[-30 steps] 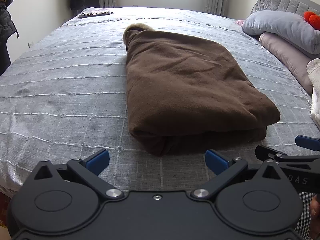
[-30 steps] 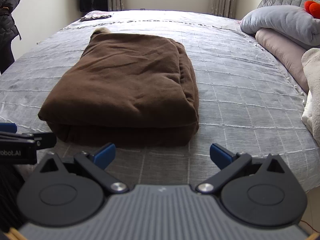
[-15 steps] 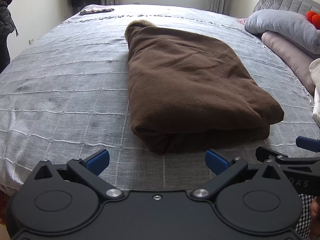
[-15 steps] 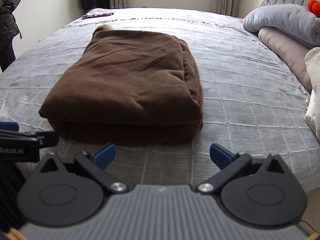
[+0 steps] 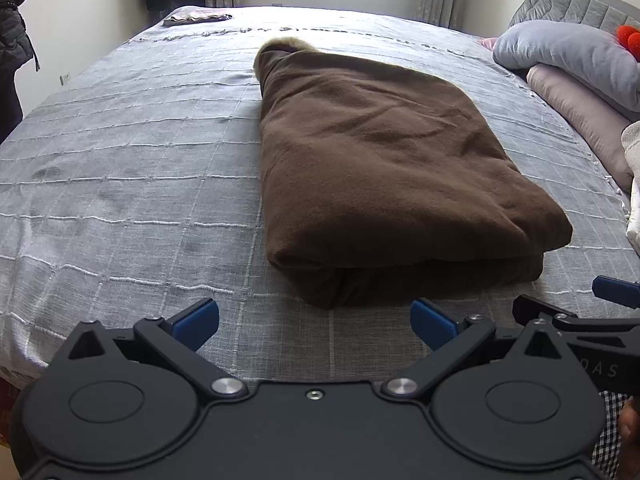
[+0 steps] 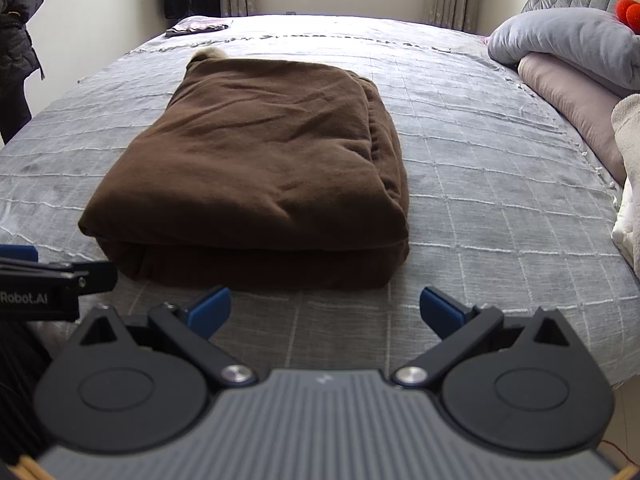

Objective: Fold large clothes

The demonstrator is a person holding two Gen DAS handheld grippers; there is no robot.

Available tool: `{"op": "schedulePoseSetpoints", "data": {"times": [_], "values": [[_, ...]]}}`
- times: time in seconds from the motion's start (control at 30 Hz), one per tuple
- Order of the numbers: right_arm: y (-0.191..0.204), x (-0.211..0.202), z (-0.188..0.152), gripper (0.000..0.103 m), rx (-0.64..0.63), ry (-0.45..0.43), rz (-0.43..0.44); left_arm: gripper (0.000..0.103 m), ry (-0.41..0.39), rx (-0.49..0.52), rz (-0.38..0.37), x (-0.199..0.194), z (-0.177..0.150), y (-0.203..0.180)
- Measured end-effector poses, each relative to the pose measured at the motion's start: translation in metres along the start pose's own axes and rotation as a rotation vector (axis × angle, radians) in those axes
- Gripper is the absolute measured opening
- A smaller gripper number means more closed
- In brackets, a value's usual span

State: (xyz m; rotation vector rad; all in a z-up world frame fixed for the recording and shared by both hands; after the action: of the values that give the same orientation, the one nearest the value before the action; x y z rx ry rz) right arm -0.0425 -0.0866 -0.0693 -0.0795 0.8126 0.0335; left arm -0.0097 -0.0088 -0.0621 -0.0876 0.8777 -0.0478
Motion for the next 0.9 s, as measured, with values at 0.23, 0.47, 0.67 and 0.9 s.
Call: {"op": "schedulePoseSetpoints", "data": {"times": [0.23,0.47,0.67,0.9], "values": [[0.0015,0.0012,-0.0001,0.102,-0.005,0.0,0.006,0.103,0.004,-0.004,0.0,0.0008,-0.0007,0.0003],[0.0007,0.001,-0.0002,0.103,-0.007,0.001,0.008,0.103,0.009,-0.01,0.0,0.0016,-0.001,0.0004],[0.0017,0.0012,0.0001,0.102,-0.008,0.001,0.008,0.103,0.017,-0.015,-0.011,0.0025,-0.0009,0.0015],[0.004,0.0024,0.0001,0.103,-0.015,0.006,0.015,0.103,0.014,-0.008,-0.014,0.0034,-0.002,0.0021]]}}
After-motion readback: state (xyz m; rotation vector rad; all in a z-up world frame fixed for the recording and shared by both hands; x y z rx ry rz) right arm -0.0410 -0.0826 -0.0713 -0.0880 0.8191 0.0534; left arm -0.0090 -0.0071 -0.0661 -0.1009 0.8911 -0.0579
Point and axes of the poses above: each gripper's, at about its wrist camera, not at the fingertips, and x roughly the way its jaws point, y to its left, z to its top, the point moved 7 cm from there along x, roughly the way its jaws point, and after that the axes turned 3 degrees about -x, right-handed, at the moved point
